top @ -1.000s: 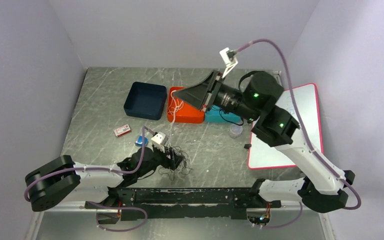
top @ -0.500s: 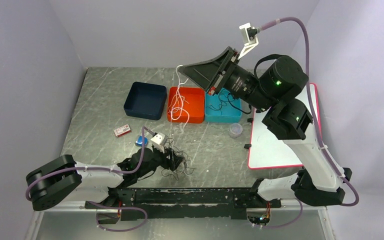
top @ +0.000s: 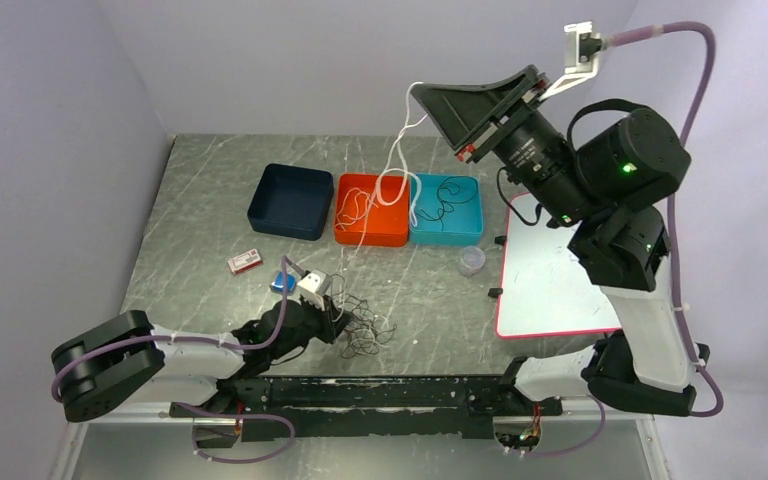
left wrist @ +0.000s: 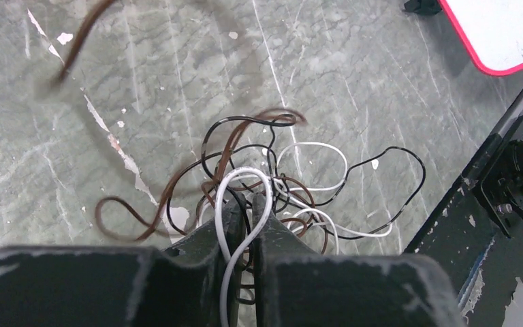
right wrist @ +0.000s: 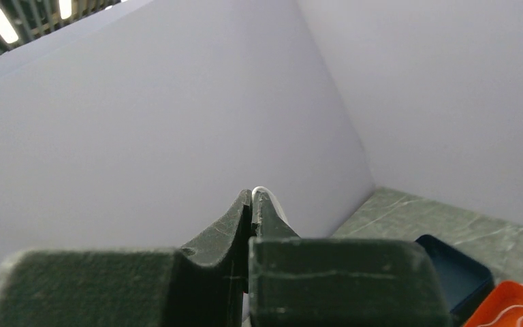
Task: Untangle the cables
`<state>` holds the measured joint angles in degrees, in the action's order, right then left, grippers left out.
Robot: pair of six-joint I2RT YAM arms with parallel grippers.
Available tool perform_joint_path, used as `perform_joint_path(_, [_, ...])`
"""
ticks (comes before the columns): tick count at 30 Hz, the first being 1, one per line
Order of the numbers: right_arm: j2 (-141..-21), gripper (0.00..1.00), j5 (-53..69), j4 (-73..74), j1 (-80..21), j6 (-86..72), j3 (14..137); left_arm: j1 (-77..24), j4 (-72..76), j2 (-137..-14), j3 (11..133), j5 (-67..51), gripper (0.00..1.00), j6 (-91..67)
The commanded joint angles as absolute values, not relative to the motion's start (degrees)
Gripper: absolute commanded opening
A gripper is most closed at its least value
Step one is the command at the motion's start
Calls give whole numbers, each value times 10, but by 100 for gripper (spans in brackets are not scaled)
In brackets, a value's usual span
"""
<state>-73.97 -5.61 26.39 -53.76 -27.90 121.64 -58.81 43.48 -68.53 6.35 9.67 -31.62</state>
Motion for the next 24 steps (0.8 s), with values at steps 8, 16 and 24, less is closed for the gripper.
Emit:
perform_joint_path(8, [-713,0,-176,291,-540,-199,1244,-585,435,-671,52,101,8,-330])
perform_joint_path(16, [-702,0,-226,286,-540,-154,1273,-585,416,-642,38,117,47,-337])
perform_joint_path(24, [-686,0,-256,279,-540,-131,1273,-585,404,-628,31,125,58,-342])
